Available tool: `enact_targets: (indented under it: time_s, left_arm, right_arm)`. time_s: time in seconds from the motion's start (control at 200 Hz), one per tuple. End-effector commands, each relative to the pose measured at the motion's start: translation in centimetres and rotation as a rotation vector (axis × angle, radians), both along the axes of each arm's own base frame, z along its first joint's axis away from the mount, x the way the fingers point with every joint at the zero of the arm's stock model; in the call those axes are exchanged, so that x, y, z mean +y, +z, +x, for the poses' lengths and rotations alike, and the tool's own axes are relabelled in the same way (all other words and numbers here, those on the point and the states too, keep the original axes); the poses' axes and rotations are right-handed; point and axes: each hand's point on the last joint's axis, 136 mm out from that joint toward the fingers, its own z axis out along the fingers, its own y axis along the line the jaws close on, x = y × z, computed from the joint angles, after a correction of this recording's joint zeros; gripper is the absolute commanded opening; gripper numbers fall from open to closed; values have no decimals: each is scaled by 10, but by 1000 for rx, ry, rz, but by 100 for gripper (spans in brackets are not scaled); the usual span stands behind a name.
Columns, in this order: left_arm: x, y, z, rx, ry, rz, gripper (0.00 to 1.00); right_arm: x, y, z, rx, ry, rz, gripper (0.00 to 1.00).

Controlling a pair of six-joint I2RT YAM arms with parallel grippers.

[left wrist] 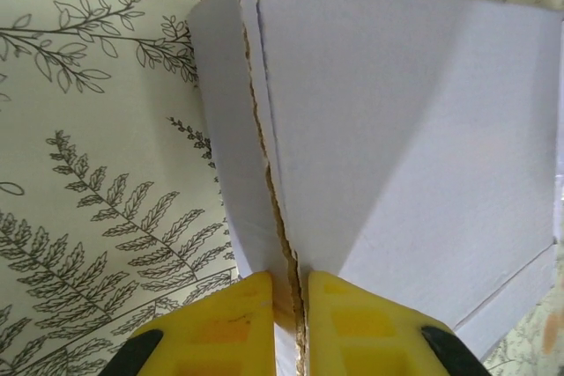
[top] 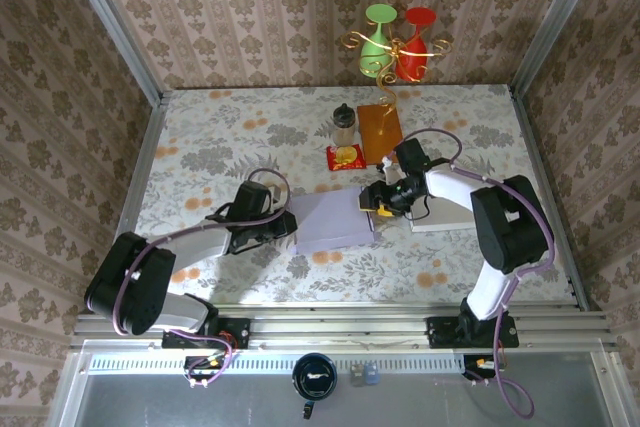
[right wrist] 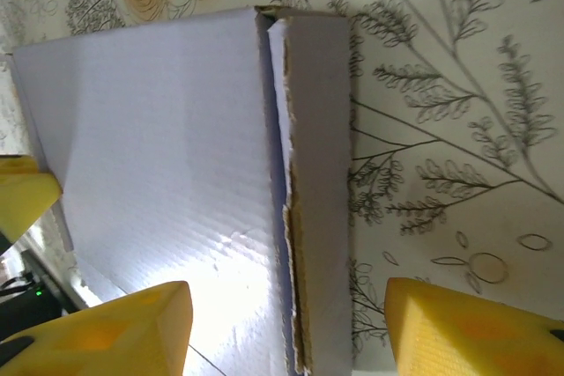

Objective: Fold the paper box

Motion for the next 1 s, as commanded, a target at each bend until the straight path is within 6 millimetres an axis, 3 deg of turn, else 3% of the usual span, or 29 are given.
enact_targets:
  time_s: [0.0,0.275,0.485,0.995]
  left_arm:
    - [18,-21,-10,61,60,12,13]
    - [33,-26,-7,79,108,-21,13]
    - [37,-31,-7,95,131,-50,13]
    - [44,-39,-6,121,149,-53,12]
  right_arm:
    - [13,-4,-6,40,27,85,63]
    - [15,0,-5,27,39,103,70]
    - [35,4,-5,47,46,217,72]
    - [55,12,5,53,42,352,70]
